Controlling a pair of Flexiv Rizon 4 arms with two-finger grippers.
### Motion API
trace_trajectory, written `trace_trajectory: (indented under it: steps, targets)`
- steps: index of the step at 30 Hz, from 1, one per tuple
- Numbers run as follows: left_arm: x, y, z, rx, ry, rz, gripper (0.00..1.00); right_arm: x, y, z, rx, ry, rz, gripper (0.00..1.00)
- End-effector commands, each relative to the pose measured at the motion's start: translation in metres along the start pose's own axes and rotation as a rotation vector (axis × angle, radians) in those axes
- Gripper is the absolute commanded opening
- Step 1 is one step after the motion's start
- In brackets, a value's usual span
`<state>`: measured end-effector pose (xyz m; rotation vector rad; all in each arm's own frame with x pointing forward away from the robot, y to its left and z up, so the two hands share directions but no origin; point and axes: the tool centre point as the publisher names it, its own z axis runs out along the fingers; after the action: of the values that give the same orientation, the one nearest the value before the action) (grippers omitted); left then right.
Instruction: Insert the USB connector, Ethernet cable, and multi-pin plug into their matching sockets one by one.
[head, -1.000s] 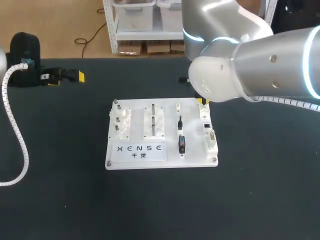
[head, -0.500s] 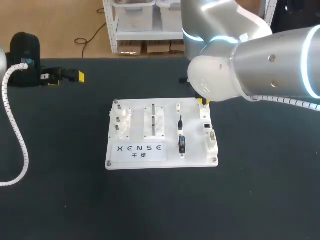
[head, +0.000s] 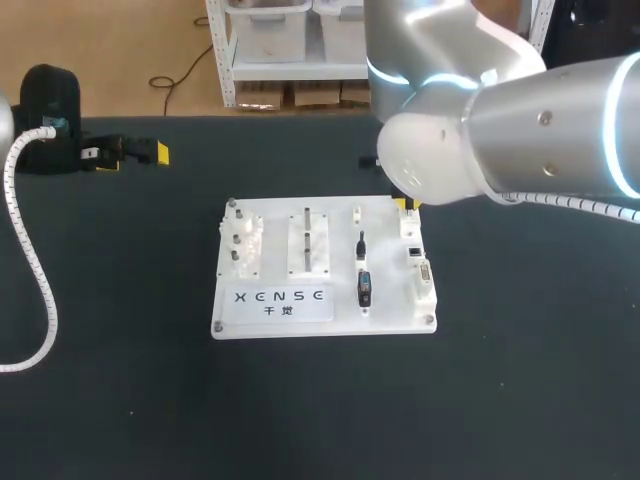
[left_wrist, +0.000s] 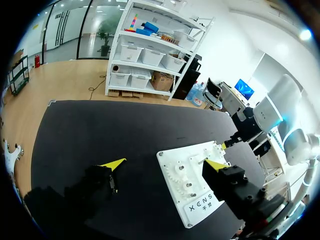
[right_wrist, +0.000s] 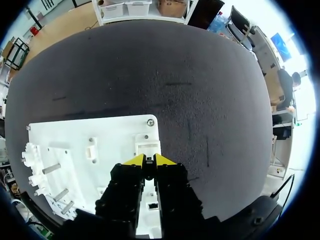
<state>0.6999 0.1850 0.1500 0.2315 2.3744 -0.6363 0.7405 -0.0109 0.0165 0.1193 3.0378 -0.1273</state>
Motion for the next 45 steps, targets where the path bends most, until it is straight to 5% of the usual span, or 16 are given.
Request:
trace_trajectory:
  steps: [1, 27, 45]
  targets:
    - [0.000, 0.000, 0.000, 0.000, 0.000, 0.000, 1.00, 0.003, -0.004, 0.009, -0.003, -0.020, 0.006, 0.00]
    - [0.000, 0.000, 0.000, 0.000, 0.000, 0.000, 1.00, 0.012, -0.009, 0.010, 0.000, -0.014, -0.006, 0.00]
    - [0.000, 0.000, 0.000, 0.000, 0.000, 0.000, 1.00, 0.001, -0.001, -0.007, -0.025, -0.034, -0.025, 0.00]
